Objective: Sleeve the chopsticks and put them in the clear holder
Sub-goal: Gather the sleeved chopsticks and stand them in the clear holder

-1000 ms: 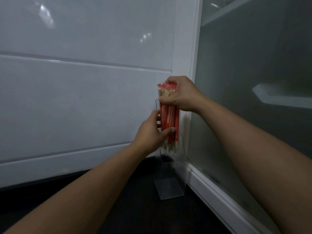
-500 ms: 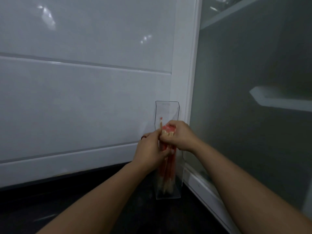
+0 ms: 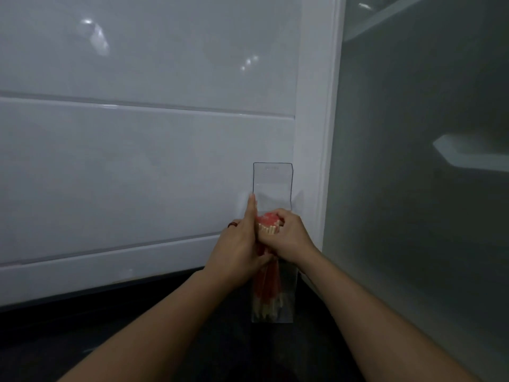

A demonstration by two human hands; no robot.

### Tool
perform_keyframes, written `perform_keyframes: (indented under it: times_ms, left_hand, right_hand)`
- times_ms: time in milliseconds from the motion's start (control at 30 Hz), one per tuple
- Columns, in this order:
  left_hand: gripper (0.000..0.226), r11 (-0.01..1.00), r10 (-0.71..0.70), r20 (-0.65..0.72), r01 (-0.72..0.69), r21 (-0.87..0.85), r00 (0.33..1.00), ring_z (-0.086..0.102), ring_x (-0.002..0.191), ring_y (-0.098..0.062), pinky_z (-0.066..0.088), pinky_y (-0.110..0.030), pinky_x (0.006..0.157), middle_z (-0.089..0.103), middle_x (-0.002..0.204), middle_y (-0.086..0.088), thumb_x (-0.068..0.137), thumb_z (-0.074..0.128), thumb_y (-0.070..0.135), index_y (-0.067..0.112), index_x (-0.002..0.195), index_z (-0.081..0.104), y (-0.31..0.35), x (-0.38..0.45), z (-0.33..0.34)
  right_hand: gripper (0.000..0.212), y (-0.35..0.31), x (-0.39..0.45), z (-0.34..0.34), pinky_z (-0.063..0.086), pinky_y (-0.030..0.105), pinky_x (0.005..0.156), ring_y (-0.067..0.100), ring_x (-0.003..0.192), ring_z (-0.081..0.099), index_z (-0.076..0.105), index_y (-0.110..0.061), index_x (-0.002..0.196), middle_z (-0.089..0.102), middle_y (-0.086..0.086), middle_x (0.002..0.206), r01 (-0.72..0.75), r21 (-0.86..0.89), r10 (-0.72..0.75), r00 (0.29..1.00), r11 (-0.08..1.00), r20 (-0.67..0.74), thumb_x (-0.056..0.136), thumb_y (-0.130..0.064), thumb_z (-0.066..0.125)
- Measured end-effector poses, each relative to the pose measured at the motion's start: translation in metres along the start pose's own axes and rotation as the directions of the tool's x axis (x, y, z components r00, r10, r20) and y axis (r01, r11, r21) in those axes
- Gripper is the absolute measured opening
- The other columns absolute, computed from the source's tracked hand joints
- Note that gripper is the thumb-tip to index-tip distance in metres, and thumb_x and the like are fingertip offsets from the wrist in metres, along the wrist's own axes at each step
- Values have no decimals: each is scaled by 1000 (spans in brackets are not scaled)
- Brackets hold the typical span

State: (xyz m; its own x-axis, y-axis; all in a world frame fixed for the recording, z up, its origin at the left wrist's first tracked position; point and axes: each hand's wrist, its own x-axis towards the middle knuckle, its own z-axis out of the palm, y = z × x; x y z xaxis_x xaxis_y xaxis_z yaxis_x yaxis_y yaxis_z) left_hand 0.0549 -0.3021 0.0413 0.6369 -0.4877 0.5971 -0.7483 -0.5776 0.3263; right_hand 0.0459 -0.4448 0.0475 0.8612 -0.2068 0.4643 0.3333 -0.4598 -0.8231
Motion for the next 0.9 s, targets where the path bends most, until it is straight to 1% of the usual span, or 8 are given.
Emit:
perform_keyframes:
  times_ms: [133, 200, 333, 500, 667, 767, 833, 900]
  left_hand:
    - [128, 996, 0, -64, 6, 91, 998, 54, 120, -22, 41, -30, 101, 57, 137, -6, 80, 78, 44, 29, 147, -31, -27, -15, -22]
    - [127, 989, -5, -68, 15, 146, 998, 44, 133, -22, 34, -34, 111, 50, 145, -5, 77, 78, 49, 30, 152, -23, -41, -21, -34]
    - [117, 987, -10, -40, 17, 159, 999, 11, 151, -16, 15, -35, 121, 21, 163, 3, 74, 76, 59, 30, 158, 0, -57, -26, -45]
    - [130, 994, 23, -49, -18, 103, 999, 13, 151, -16, 26, -38, 118, -3, 167, 9, 66, 78, 65, 33, 157, -9, -60, -19, -51]
    - [109, 987, 36, 89, -49, 151, 995, 20, 150, -16, 24, -35, 120, 22, 164, 1, 74, 77, 59, 23, 158, 16, -52, -12, -53]
    - [105, 1000, 9, 66, -10, 8, 998, 35, 144, -18, 34, -36, 116, 27, 162, 1, 80, 78, 45, 28, 158, 10, -54, -11, -45]
    - [118, 979, -56, 5, 56, -195, 998, 38, 142, -17, 40, -41, 113, 20, 162, 3, 75, 83, 41, 33, 157, -1, -57, -12, -39]
    - [131, 935, -175, -30, 157, -318, 984, 27, 147, -18, 34, -44, 118, 10, 163, 6, 67, 88, 43, 35, 156, -9, -61, -15, -32]
  right_hand:
    - [33, -14, 4, 33, 53, 17, 68, 9, 85, 66, 61, -21, 102, 66, -8, 93, 35, 24, -37, 996, 999, 75, 76, -22, 82]
    - [37, -20, 7, 47, 51, 14, 66, 8, 87, 66, 60, -20, 106, 66, -7, 96, 45, 28, -48, 990, 999, 133, 76, -25, 82]
    - [77, -30, 13, 49, 54, 26, 86, 9, 103, 63, 52, -23, 133, 61, -4, 121, 117, -142, -77, 962, 983, 262, 67, -39, 87]
    - [112, -37, 9, 24, 49, 40, 102, 17, 120, 52, 27, -29, 152, 43, -3, 140, 156, -225, -95, 961, 962, 259, 60, -53, 86]
    - [126, -22, -8, 13, 29, 45, 115, 23, 139, 26, 12, -25, 155, 29, 2, 150, 139, -463, -41, 976, 875, 215, 57, -86, 62]
    - [121, -1, -9, 24, 28, 49, 116, 24, 142, 26, 12, -26, 155, 29, 1, 155, 80, -443, 12, 979, 893, 202, 60, -93, 46]
    - [121, 5, -6, 30, 33, 48, 115, 19, 142, 32, 0, -31, 155, 31, -4, 156, 39, -287, 16, 982, 957, 187, 65, -88, 57]
    - [123, -2, -7, 32, 33, 36, 114, 12, 138, 36, -17, -27, 153, 31, -9, 155, -11, -132, 35, 983, 991, 178, 74, -69, 67]
